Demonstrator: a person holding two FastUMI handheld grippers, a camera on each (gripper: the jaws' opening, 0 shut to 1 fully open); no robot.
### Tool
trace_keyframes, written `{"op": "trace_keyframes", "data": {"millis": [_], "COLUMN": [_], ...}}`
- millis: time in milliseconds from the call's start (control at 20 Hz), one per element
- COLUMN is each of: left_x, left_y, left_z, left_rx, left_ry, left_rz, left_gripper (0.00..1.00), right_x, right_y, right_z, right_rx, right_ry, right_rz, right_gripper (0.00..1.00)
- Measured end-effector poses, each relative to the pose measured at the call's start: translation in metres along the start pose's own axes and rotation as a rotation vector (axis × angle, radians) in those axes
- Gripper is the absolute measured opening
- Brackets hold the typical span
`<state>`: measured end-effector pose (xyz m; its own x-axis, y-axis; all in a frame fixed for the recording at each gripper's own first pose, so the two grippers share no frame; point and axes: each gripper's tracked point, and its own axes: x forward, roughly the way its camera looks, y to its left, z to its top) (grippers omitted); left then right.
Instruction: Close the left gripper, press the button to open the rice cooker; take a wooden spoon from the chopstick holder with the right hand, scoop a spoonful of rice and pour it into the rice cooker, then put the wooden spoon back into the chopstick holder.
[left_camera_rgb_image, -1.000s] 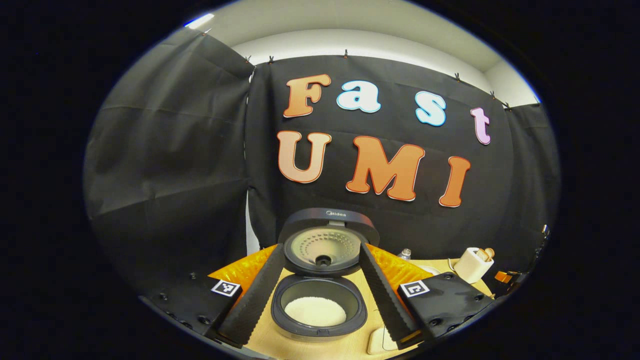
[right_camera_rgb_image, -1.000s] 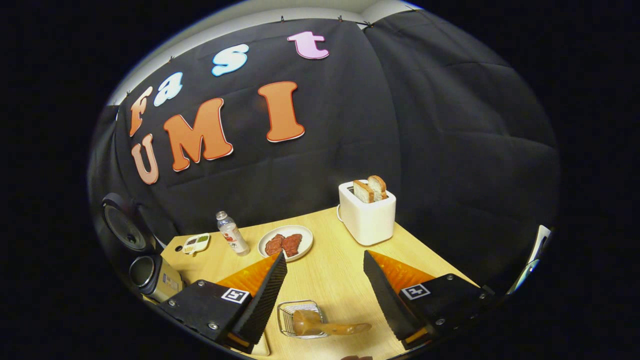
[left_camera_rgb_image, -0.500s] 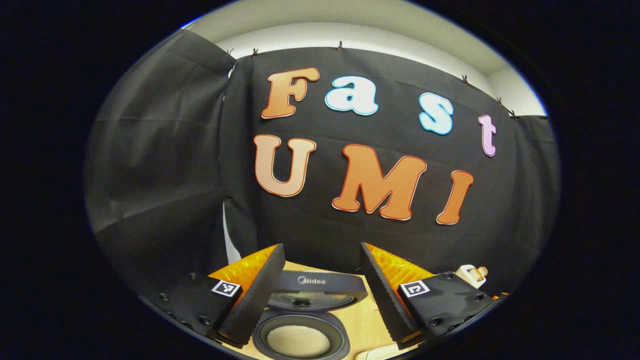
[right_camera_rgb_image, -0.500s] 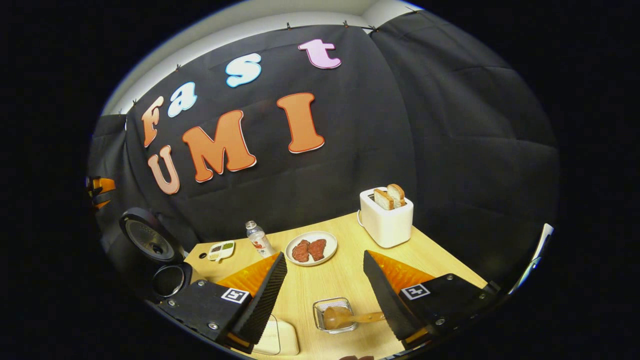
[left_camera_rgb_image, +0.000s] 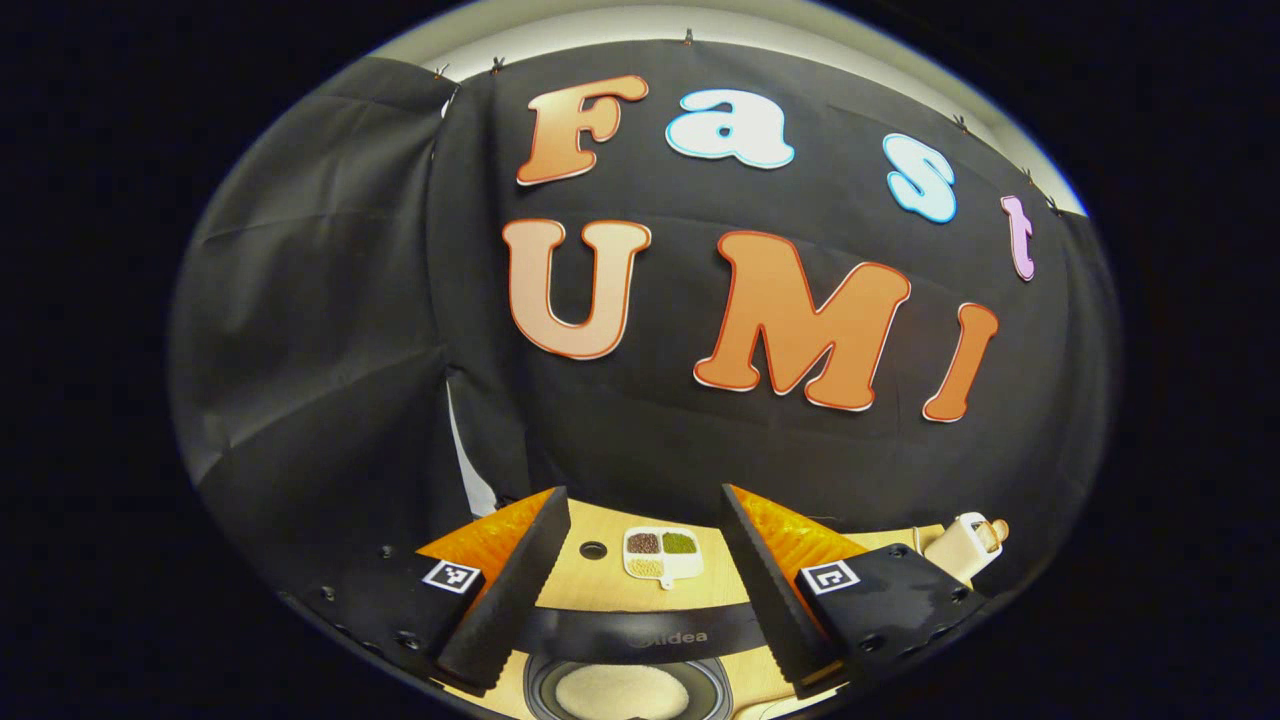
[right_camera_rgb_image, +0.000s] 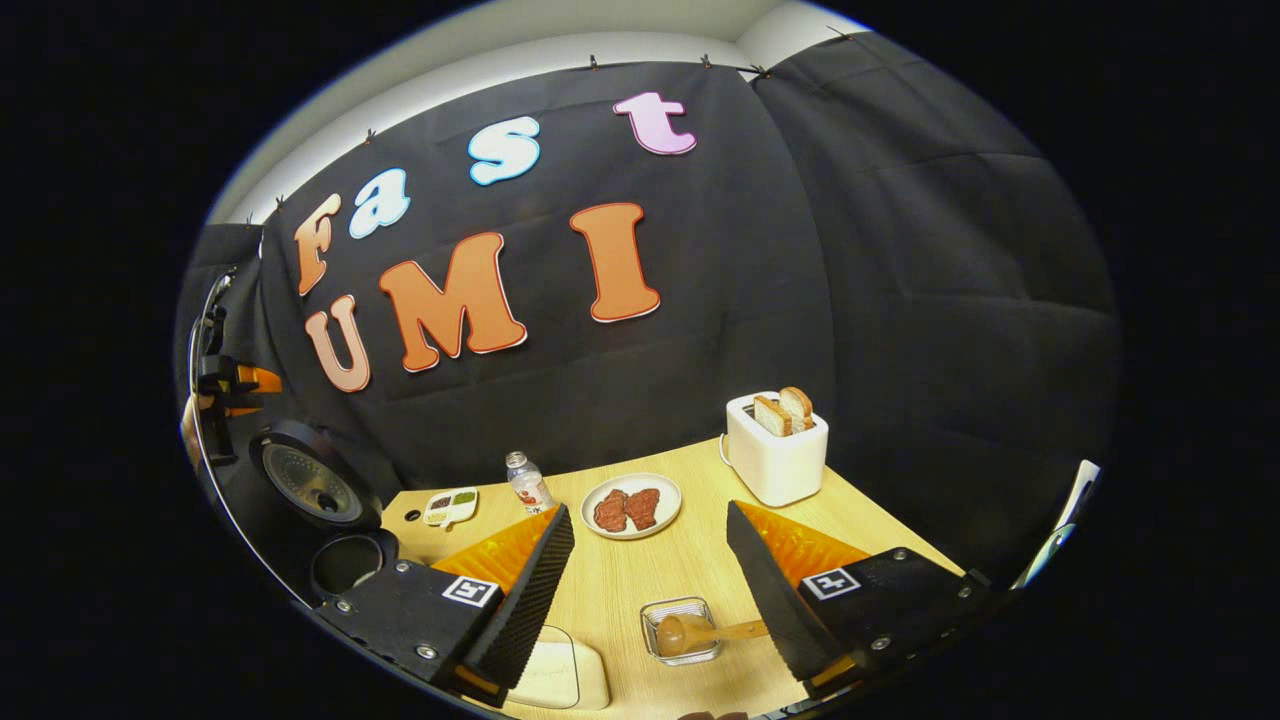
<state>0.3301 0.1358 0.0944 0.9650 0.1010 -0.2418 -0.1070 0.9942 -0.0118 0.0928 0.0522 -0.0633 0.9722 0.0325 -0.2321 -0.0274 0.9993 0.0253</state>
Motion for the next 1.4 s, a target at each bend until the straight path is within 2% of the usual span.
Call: {"op": "trace_keyframes", "data": {"millis": [150,250,550,800,1050,1300,1400], "left_x": [0.002,-0.004,-0.045,-0.08,-0.09,-0.093,-0.093], "left_y": [-0.001,0.008,0.0,-0.01,-0.008,-0.003,-0.001], "left_z": [-0.03,-0.041,-0.074,-0.145,-0.216,-0.246,-0.267], "left_rx": [-0.002,0.056,0.055,0.086,0.109,0.12,0.121], "left_ry": [0.051,0.057,0.056,0.134,0.154,0.078,0.107], "left_rz": [-0.015,0.008,-0.034,-0.052,-0.022,0.01,0.016], "left_gripper": [1.0,1.0,1.0,1.0,1.0,1.0,1.0], "right_x": [0.0,0.0,0.0,-0.004,-0.01,-0.013,-0.012], "right_y": [0.009,0.013,0.024,0.032,0.031,0.027,0.025], "right_z": [-0.002,-0.004,-0.009,-0.019,-0.033,-0.046,-0.05], "right_rx": [-0.01,-0.025,-0.063,-0.067,-0.089,-0.093,-0.103], "right_ry": [0.004,0.006,0.017,0.033,0.066,0.105,0.115], "right_rz": [0.014,0.021,0.041,0.069,0.079,0.078,0.076], "right_gripper": [0.95,0.95,0.95,0.95,0.95,0.95,0.95]}}
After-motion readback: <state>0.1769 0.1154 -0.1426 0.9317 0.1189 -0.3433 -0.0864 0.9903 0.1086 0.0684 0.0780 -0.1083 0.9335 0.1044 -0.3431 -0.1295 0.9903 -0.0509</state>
